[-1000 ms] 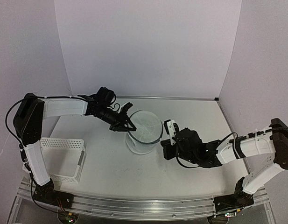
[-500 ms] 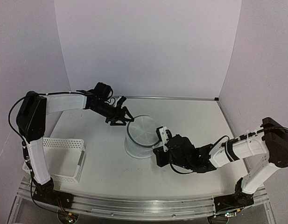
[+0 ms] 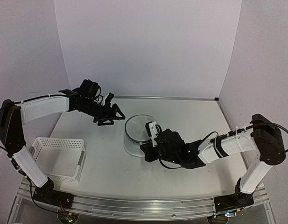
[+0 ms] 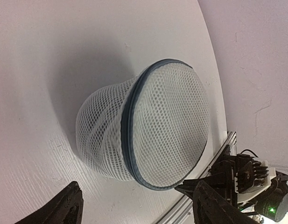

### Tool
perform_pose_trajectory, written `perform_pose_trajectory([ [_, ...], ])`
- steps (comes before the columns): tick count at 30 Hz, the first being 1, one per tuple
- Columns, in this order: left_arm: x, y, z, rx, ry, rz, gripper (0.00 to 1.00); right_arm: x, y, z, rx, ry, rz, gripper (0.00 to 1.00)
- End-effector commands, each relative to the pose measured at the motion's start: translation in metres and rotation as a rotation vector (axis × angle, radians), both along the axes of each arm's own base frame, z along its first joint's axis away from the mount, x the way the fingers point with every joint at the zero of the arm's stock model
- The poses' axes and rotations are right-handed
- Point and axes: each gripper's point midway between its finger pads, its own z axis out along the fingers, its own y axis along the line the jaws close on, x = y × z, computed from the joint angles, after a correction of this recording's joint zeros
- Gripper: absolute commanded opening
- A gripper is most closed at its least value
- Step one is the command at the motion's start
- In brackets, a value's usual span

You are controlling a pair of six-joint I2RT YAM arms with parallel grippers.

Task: Unzip the laundry bag and remove the bra
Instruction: Adjust the laundry bag at the center of the board, then hold the laundry bag at the center of the board.

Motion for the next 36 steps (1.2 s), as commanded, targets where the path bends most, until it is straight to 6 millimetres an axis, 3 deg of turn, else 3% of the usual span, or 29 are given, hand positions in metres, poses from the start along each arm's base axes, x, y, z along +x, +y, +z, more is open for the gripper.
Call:
perform_pose_trajectory([
  [1, -0.024, 0.003, 0.003, -0.076, 0.056, -0.005, 0.81, -0.002, 0.031, 0.026, 0.11, -0.007, 0.057, 0.0],
  [10, -0.047, -0.012, -0.003, -0.245, 0.152, -0.039, 0.81, -0.006, 0.049, 0.032, 0.124, -0.011, 0.103, 0.0],
  [19, -0.052, -0.046, -0.008, -0.302, 0.191, -0.107, 0.78, -0.011, 0.044, 0.03, 0.117, -0.007, 0.1, 0.0],
  [26, -0.051, -0.059, -0.018, -0.299, 0.221, -0.131, 0.75, -0.013, 0.038, 0.035, 0.12, -0.019, 0.094, 0.0],
  [30, -0.052, -0.066, -0.019, -0.305, 0.23, -0.143, 0.67, -0.014, 0.036, 0.036, 0.12, -0.022, 0.095, 0.0],
  [36, -0.05, -0.07, -0.02, -0.308, 0.234, -0.145, 0.48, -0.016, 0.035, 0.036, 0.118, -0.022, 0.095, 0.0],
])
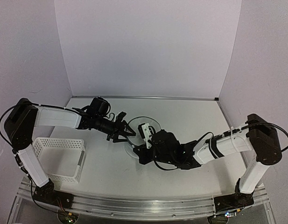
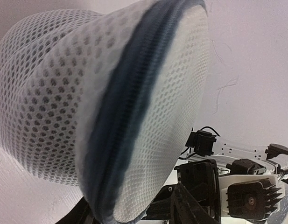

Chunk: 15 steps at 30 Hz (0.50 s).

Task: Unzip the laundry bag and remove the bra
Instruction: Hold the laundry bag at the center of the board.

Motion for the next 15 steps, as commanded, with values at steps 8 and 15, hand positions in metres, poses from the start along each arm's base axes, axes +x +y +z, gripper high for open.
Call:
perform_pose_trajectory([
  [8, 0.011, -0.016, 0.021, -0.068, -0.053, -0.024, 0.2, -0.002, -0.001, 0.037, 0.087, -0.051, -0.009, 0.0],
  [15, 0.011, -0.016, 0.02, -0.067, -0.054, -0.022, 0.0, -0.002, -0.01, 0.034, 0.079, -0.05, -0.03, 0.0],
])
